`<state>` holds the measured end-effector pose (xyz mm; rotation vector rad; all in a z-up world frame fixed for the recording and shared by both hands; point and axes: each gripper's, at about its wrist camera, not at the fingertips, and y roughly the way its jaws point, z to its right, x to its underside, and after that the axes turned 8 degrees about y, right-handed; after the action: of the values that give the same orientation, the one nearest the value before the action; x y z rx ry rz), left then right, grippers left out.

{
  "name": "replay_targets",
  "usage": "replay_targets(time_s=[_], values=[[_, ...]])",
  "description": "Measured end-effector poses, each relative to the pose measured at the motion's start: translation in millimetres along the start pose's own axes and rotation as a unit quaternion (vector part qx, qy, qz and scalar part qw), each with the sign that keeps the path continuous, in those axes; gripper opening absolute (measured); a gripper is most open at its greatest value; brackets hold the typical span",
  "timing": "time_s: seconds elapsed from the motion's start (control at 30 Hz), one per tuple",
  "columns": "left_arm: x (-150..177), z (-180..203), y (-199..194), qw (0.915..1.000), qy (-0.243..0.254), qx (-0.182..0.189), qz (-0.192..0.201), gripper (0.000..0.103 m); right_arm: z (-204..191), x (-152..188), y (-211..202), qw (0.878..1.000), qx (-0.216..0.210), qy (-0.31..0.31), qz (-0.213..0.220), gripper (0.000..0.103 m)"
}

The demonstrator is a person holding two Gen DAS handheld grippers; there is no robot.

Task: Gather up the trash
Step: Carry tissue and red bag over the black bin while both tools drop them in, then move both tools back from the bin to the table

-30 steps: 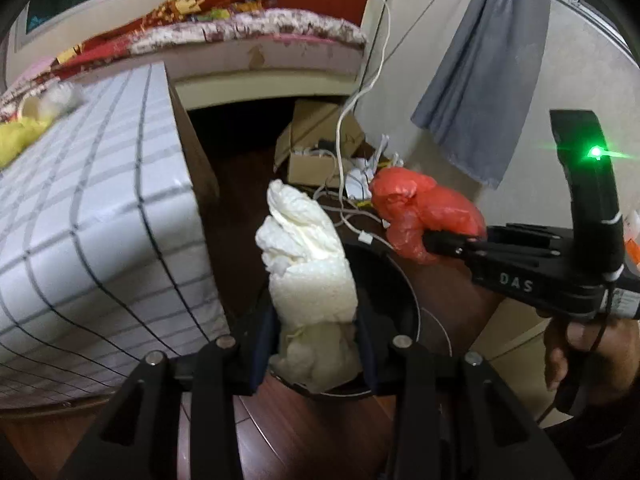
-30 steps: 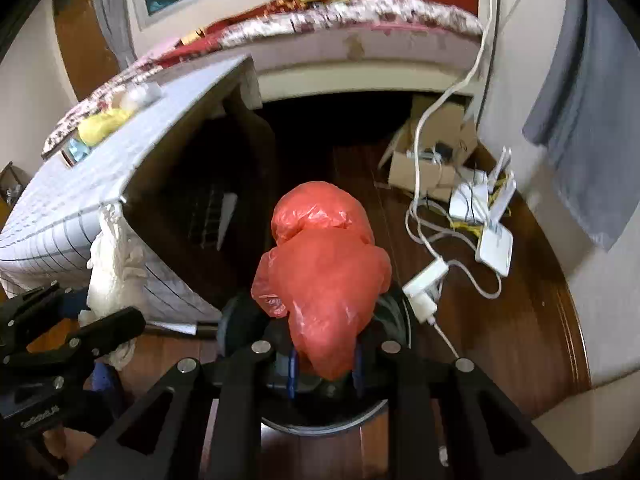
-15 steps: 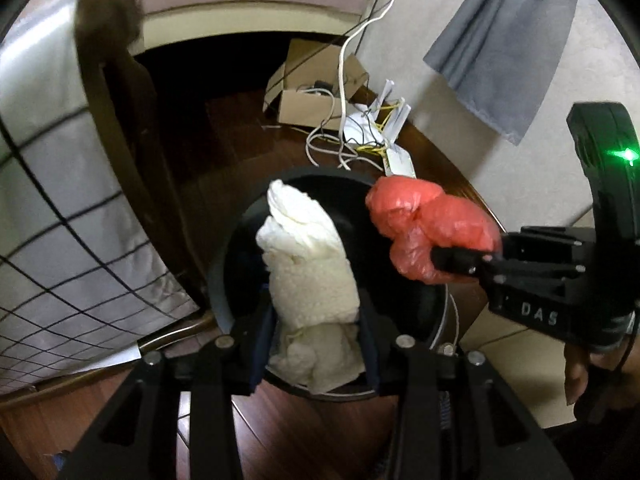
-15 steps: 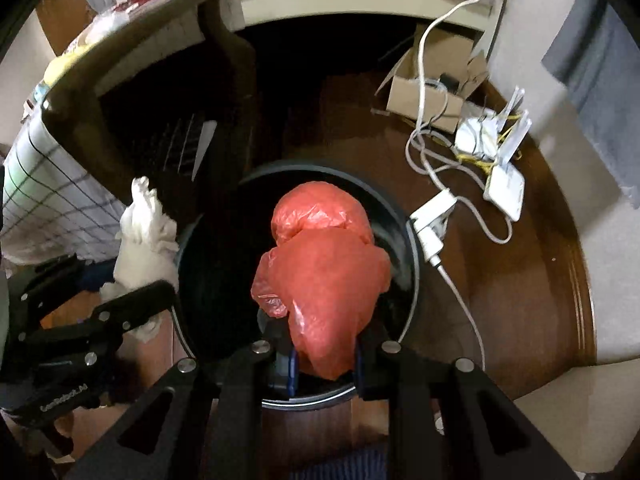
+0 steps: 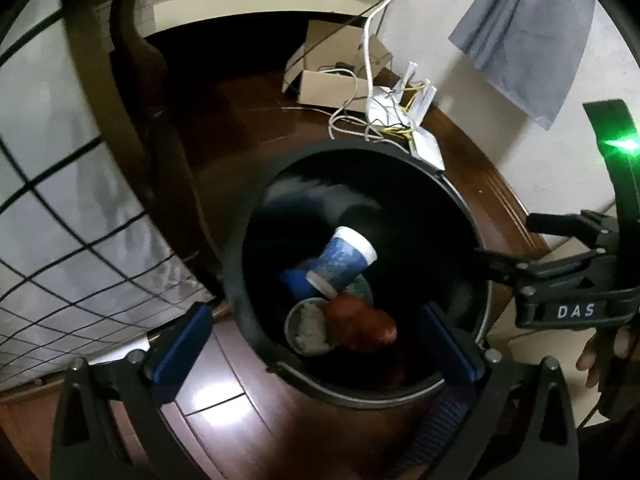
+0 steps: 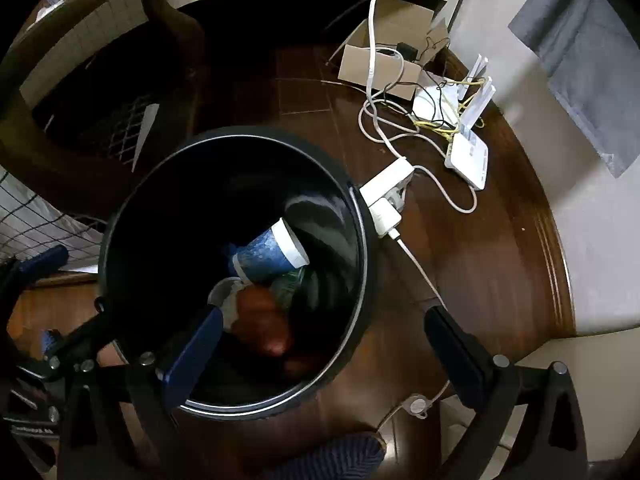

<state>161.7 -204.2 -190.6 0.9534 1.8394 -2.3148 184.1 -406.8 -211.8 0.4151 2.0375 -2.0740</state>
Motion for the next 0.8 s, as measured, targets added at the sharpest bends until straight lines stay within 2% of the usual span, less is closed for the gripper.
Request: replay_targets(time_s=[0.4, 0.63, 0.8], values=[[11, -16, -21, 0.9994, -0.011, -0.024, 0.02, 0.102, -21, 5, -9, 0.999, 0.009, -0.049, -0.001, 0.102], [10, -19, -45, 0.9983, -0.01, -0.037, 0.043, 0.102, -38, 3, -33, 0.997, 0.005, -0.075, 0.021, 0.102], [10, -24, -55, 0.9974, -0.009, -0.052, 0.049, 0.102, -47, 5, -38, 0.996, 0.01, -0.091, 0.016, 0.102]])
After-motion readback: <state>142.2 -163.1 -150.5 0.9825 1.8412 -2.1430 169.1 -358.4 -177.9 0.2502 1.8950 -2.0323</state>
